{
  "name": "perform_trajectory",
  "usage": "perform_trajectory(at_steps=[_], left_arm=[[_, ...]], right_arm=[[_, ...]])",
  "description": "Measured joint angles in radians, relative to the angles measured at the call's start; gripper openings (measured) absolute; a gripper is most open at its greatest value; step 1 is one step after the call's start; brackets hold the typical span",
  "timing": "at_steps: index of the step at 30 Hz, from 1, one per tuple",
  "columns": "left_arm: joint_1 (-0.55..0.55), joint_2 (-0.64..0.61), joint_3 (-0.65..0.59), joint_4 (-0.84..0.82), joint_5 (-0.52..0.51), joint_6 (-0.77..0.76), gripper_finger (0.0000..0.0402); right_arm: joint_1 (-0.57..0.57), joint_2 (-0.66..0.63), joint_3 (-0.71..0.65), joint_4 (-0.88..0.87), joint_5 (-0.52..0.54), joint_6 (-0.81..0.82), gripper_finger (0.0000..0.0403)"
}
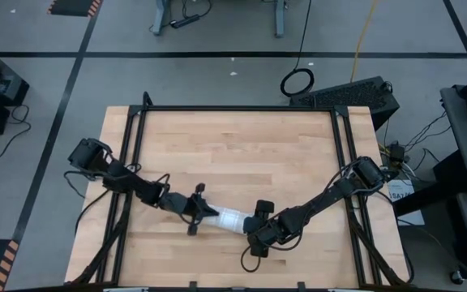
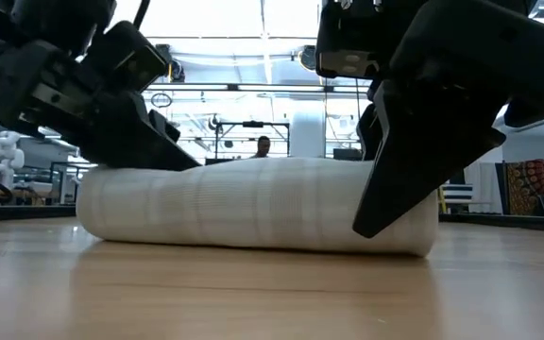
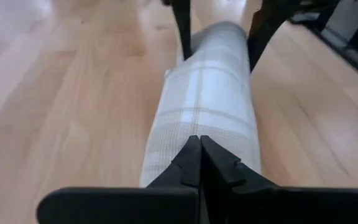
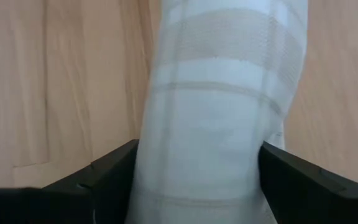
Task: Roll towel
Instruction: Roll the white towel
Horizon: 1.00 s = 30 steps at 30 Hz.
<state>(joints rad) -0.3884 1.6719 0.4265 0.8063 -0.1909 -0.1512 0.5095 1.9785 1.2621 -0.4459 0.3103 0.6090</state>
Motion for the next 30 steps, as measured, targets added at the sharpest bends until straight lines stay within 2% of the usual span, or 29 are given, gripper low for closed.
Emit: perform_trajectory(at_steps=[5, 10, 13, 15, 17, 20, 23, 25, 27, 28, 30], left_arm=[[0.002, 0.023, -0.009, 0.048, 0.001, -0.026, 0.0004], [0.002, 0.026, -0.010, 0.051, 0.002, -0.028, 0.0003], [0.002, 0.026, -0.010, 0.048, 0.002, -0.035, 0.0003], [0.002, 0.026, -0.010, 0.051, 0.002, -0.046, 0.0003], [0.002, 0.026, -0.010, 0.053, 0.003, -0.051, 0.0003], [0.002, 0.026, -0.010, 0.051, 0.003, -0.054, 0.0002], [0.002, 0.026, -0.010, 0.051, 0.003, -0.053, 0.0002], [0.002, 0.026, -0.010, 0.051, 0.003, -0.054, 0.0002], [0.002, 0.026, -0.010, 0.051, 0.003, -0.054, 0.0002], [0.002, 0.026, -0.010, 0.051, 0.003, -0.055, 0.0002], [0.002, 0.026, -0.010, 0.052, 0.003, -0.063, 0.0002]], right_arm=[[0.002, -0.037, -0.002, -0.027, -0.006, 0.000, 0.0299], [0.005, -0.159, -0.002, -0.088, 0.007, 0.012, 0.0299], [0.021, -0.230, -0.002, -0.115, 0.067, 0.018, 0.0299], [0.043, -0.266, -0.013, -0.085, 0.181, 0.016, 0.0298], [0.061, -0.288, -0.063, 0.052, 0.289, -0.015, 0.0291], [0.072, -0.283, -0.210, 0.470, 0.348, -0.109, 0.0248], [0.063, -0.215, -0.368, 0.962, 0.336, -0.214, 0.0167], [0.052, -0.154, -0.443, 1.186, 0.340, -0.253, 0.0102], [0.034, -0.091, -0.480, 1.349, 0.341, -0.273, 0.0039], [0.026, -0.059, -0.483, 1.410, 0.345, -0.283, 0.0020], [0.008, 0.009, -0.467, 1.495, 0.346, -0.290, 0.0014]])
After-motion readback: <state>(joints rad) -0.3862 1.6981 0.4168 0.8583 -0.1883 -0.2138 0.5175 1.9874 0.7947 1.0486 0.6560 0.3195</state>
